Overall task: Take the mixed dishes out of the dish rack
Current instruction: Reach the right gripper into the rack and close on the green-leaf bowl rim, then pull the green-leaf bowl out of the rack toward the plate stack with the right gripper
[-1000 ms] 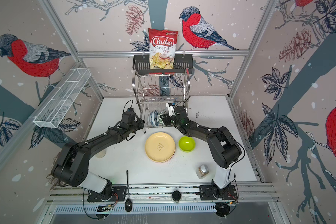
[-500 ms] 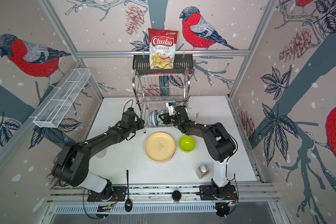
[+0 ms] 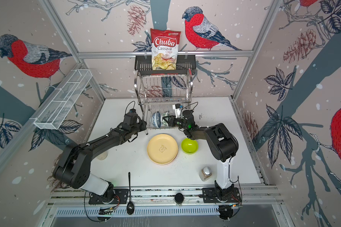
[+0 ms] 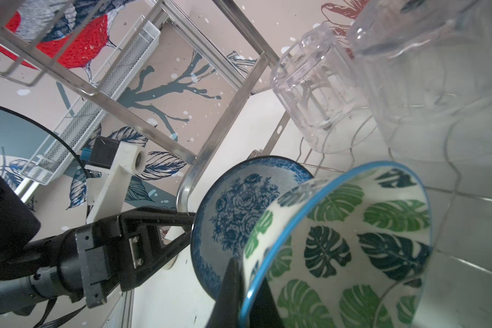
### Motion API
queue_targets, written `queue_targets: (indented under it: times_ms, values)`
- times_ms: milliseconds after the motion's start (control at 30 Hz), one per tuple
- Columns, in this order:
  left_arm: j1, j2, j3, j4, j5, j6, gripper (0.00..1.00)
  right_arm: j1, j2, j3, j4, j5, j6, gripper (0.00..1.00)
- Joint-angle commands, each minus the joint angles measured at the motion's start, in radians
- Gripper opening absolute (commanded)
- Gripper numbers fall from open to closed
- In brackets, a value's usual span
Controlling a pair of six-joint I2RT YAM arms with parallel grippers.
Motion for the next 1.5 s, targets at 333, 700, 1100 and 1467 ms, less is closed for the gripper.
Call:
queue_targets:
  times_ms: [333, 700, 1100, 1467]
  values:
    - [0.004, -0.009, -0.024, -0.051, -0.043, -0.013, 0.26, -0.031, 0.093, -0.044, 0.447, -0.107, 0.363, 0.0]
    - [0.004, -0.014, -0.026, -0.051, -0.046, -0.015, 0.26, -0.03, 0.063, -0.046, 0.538, -0.126, 0.43, 0.0]
    - [0.004, -0.032, -0.004, -0.065, -0.046, -0.007, 0.34, -0.02, -0.093, -0.131, 0.407, -0.117, 0.337, 0.0]
    - [0.004, -0.141, -0.042, -0.113, -0.059, 0.009, 0.46, 0.06, -0.365, -0.295, 0.078, -0.015, 0.119, 0.0]
